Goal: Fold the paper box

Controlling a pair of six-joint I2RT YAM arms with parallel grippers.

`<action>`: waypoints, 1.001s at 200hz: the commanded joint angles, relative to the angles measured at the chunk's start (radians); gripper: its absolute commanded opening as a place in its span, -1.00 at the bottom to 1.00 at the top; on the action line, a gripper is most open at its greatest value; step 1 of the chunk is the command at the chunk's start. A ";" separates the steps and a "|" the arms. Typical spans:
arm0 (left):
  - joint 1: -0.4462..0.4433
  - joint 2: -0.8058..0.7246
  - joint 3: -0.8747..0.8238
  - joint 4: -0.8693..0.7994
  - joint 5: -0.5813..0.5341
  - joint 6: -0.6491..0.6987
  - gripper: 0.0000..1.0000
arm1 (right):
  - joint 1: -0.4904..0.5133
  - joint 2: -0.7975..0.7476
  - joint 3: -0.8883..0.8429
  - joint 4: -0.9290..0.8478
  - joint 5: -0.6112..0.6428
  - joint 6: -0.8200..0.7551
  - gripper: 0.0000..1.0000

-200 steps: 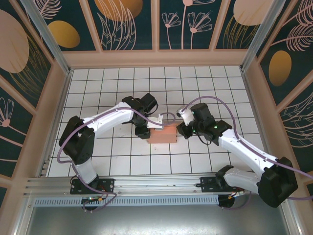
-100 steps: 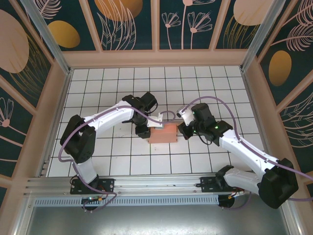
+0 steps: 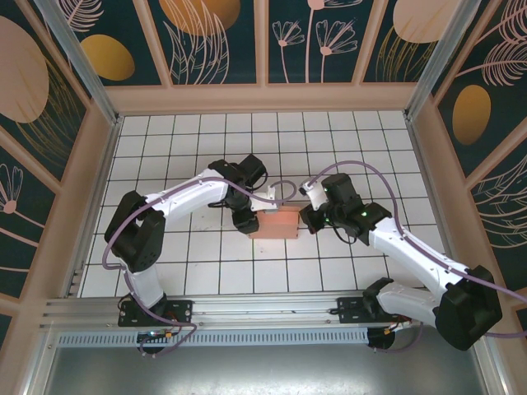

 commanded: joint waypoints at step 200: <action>0.002 -0.022 -0.101 0.200 -0.074 -0.176 -0.16 | 0.117 0.065 0.024 0.038 0.330 0.567 -1.00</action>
